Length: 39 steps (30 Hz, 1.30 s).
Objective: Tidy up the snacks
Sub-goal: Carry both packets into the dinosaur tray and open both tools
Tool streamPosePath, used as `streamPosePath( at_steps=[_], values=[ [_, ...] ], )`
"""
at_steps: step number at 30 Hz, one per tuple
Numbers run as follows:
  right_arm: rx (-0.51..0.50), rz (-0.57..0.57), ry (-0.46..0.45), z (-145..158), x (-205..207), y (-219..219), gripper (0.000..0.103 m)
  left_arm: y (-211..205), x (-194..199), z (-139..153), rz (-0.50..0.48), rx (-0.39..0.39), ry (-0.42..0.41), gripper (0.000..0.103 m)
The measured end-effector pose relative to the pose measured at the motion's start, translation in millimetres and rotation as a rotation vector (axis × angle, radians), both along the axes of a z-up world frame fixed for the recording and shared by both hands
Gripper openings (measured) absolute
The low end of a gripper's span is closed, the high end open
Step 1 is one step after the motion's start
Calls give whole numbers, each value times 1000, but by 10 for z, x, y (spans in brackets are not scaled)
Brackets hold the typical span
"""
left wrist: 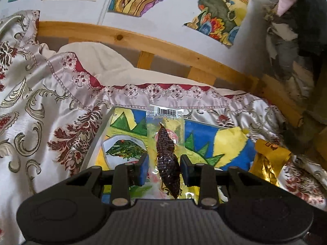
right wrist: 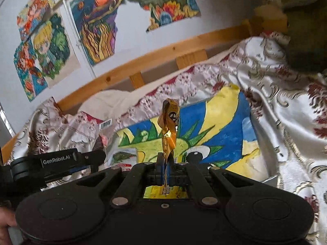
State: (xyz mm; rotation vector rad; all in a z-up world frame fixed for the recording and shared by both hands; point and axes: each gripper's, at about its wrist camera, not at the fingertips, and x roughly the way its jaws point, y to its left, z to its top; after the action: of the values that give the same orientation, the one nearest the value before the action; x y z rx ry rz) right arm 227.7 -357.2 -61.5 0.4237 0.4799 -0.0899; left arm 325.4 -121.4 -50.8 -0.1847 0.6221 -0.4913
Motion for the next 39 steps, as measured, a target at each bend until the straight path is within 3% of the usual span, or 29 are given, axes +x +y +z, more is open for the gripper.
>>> streamPosePath(
  at_steps=[3,9,24,25,26,28,34,39],
  values=[
    [7,6,26,-93,114,-9,1,-27,89,-101,4,-7,25,36],
    [27,17,72,-195,238,12,2,-128,117,-248,-13,65,13,36],
    [14,-20,152,-235,257,19,12,-247,119,-337,-42,178,57,39],
    [8,-18,166,-222,264,26,17,-239,115,-326,-37,184,61,45],
    [-4,-22,180,-206,265,31,31,-227,109,-306,-34,185,67,50],
    [-35,-30,214,-174,248,53,50,-192,79,-250,-31,174,70,51],
    [-66,-40,211,-28,55,83,71,-136,-109,12,-17,186,35,64],
    [-140,-52,138,217,-239,167,81,-33,-391,255,-10,203,-40,78]
  ],
)
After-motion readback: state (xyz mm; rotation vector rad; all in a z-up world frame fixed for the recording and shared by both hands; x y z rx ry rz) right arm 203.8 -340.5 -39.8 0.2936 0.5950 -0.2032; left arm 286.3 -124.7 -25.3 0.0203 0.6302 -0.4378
